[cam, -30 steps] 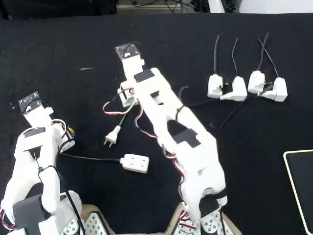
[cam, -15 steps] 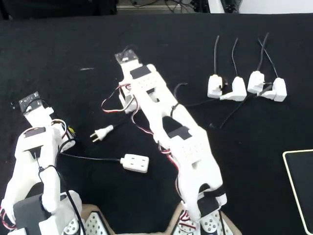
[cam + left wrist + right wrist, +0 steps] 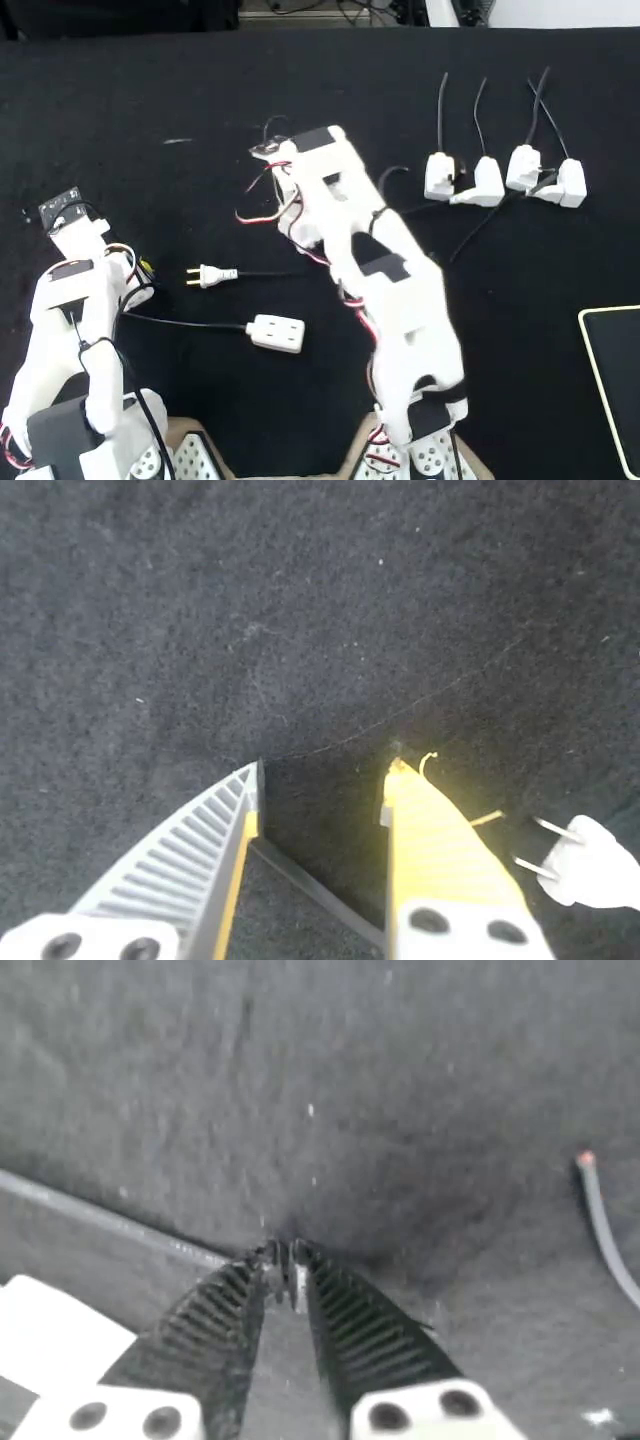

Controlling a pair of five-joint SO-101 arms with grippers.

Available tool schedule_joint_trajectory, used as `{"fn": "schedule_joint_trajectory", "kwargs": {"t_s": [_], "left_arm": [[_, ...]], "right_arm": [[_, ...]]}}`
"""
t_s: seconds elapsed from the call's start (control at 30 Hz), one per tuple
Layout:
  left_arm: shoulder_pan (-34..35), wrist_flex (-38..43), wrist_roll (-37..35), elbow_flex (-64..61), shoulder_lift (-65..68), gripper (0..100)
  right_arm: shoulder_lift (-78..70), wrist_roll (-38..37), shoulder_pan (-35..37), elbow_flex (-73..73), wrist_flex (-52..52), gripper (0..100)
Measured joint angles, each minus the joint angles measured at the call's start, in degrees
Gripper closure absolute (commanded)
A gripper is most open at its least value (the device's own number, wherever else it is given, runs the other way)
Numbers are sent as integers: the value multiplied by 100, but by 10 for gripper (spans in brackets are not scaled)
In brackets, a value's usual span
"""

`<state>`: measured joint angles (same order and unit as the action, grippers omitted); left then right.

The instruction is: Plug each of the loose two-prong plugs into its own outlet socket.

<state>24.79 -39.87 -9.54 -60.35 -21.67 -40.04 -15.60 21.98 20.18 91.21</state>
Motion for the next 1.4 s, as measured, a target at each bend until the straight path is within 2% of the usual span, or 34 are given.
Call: {"fn": "schedule_joint_trajectory", "kwargs": {"t_s": [0.17,0.37,0.47,0.6,0.67,0.93,1.13,1.4], "left_arm": [[0,0,0,0,0,795],[0,0,0,0,0,795],[0,0,0,0,0,795],[62,0,0,0,0,795],[211,-9,-18,0,0,795],[826,-9,-413,0,0,795],[1143,-9,-651,0,0,795],[1196,-9,-686,0,0,795]], "right_arm": [[1591,-44,18,-1855,-888,984],[3886,-35,325,-4308,-2558,982],[4229,-35,642,-5081,-3437,916],[4211,-35,1240,-5152,-3719,747],[4044,-105,1512,-5152,-3754,718],[2743,-1371,1987,-4009,-3771,747],[2180,-1749,1996,-3455,-3771,747],[2145,-2224,2374,-3420,-3771,747]]}}
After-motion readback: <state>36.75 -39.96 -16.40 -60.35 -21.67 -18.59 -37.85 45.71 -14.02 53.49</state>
